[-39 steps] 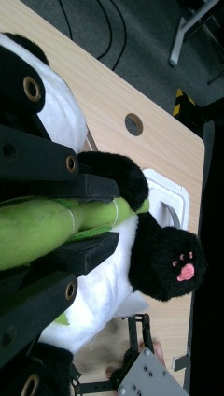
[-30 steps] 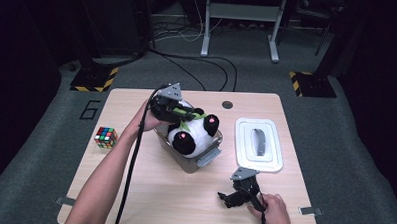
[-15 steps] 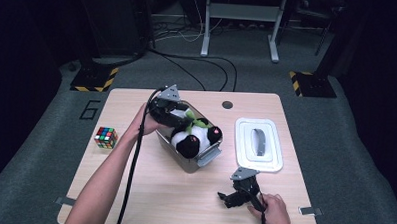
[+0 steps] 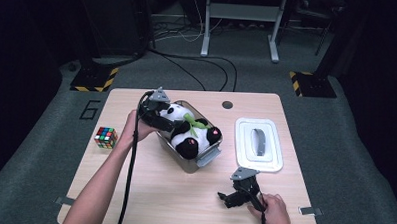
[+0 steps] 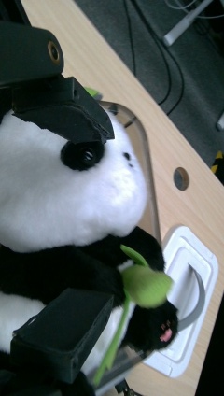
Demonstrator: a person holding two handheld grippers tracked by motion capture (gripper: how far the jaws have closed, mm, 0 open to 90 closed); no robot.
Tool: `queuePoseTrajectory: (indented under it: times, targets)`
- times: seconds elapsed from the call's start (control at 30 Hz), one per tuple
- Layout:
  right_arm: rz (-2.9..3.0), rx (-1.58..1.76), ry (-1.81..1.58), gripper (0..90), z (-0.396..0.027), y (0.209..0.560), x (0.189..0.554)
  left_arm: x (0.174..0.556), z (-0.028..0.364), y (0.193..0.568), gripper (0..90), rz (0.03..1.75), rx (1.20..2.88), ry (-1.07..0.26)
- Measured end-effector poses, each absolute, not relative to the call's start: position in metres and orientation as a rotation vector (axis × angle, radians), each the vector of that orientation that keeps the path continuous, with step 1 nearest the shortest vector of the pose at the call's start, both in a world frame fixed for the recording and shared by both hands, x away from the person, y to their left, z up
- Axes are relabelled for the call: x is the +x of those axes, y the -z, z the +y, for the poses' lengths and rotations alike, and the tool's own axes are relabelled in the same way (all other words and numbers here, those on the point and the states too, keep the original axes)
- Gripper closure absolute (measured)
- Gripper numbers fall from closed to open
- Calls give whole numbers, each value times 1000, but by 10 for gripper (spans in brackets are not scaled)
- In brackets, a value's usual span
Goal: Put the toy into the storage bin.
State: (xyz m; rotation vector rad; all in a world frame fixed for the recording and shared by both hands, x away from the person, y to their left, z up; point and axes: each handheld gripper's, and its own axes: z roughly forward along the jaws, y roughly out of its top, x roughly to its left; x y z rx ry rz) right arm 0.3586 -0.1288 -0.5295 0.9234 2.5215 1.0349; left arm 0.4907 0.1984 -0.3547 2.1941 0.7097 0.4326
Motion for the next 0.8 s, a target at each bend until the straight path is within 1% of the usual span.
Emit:
queuePoseTrajectory:
  times: [0.17,0.37,0.43,0.53,0.7,0.8]
  targets:
    - [2522,918,-1034,0,-129,529,359,496,202,367,162,783,2172,-367]
    - [2521,922,-1035,0,-129,530,359,501,201,384,168,827,2265,-351]
    - [2521,917,-1034,0,-129,530,359,502,202,386,166,843,2253,-338]
    - [2522,922,-1035,0,-129,530,359,499,204,382,156,845,2239,-354]
    - [2522,922,-1035,0,-129,530,359,492,203,366,149,838,2159,-361]
    - [2522,921,-1035,0,-129,530,359,496,200,364,148,842,2174,-361]
